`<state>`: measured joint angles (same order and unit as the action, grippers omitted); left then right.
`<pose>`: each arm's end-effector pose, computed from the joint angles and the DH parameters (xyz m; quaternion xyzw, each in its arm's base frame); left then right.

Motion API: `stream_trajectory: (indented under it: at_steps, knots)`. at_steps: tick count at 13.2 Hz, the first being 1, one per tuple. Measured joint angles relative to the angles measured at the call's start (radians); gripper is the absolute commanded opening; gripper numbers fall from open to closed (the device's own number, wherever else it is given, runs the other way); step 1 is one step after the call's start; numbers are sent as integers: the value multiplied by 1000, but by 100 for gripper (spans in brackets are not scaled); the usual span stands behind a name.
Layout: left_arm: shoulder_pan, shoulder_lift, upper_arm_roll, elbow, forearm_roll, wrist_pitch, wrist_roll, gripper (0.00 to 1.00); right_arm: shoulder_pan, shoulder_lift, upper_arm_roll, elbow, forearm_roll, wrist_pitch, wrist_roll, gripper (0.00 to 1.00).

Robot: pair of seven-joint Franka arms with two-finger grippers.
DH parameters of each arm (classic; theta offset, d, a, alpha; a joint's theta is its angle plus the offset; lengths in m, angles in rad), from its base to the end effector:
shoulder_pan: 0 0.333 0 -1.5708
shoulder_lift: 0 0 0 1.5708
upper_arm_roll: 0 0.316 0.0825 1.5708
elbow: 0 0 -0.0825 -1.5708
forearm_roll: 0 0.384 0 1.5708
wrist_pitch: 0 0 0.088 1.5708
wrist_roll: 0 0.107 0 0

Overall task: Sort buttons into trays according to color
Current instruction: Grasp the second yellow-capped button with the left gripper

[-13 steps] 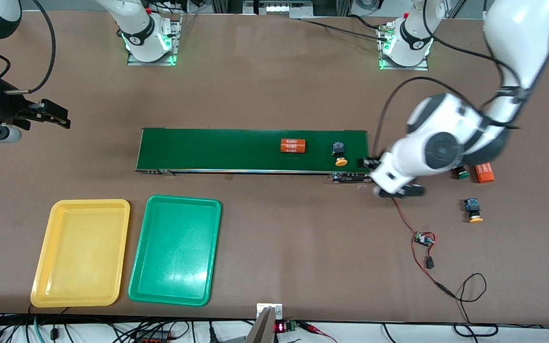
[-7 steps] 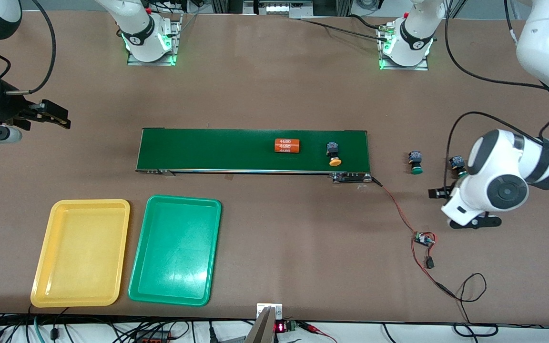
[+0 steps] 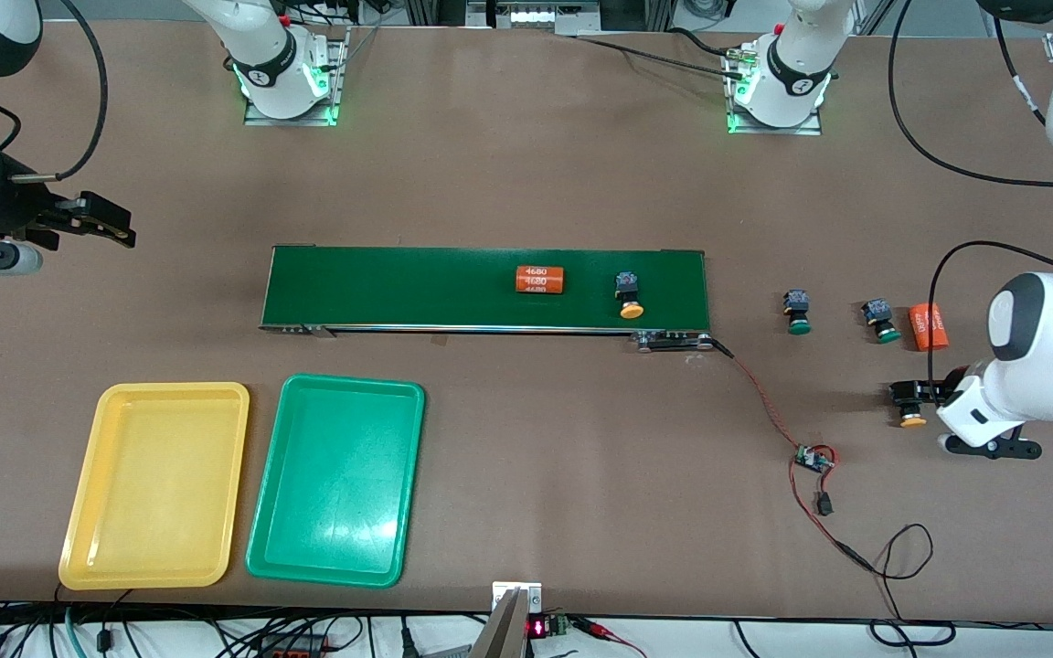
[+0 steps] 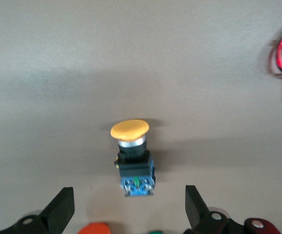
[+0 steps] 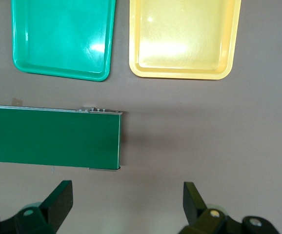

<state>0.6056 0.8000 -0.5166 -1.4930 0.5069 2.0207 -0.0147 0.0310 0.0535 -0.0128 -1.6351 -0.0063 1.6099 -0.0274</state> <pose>0.6808 0.1478 0.2259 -0.9963 0.0260 0.0761 0.0287 0.5695 0.0099 0.5674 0.9990 0.0230 -0.0394 0.0033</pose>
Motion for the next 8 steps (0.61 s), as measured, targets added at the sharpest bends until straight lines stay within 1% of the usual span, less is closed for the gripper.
stream_trajectory:
  at_steps: [2,3,4,6,8]
  knots:
    - [13,30,0,0,-4,35,19,100,0,0,0,0,0,0,0,100]
    - [16,42,0,0,-4,52,20,96,0,0,0,0,0,0,0,100]
    - [20,54,0,0,-5,64,20,81,0,0,0,0,0,0,0,100]
    - [28,78,1,0,-7,69,21,40,0,0,0,0,0,0,0,100]
    - [32,87,0,0,-7,69,21,28,0,1,0,0,0,0,0,100]
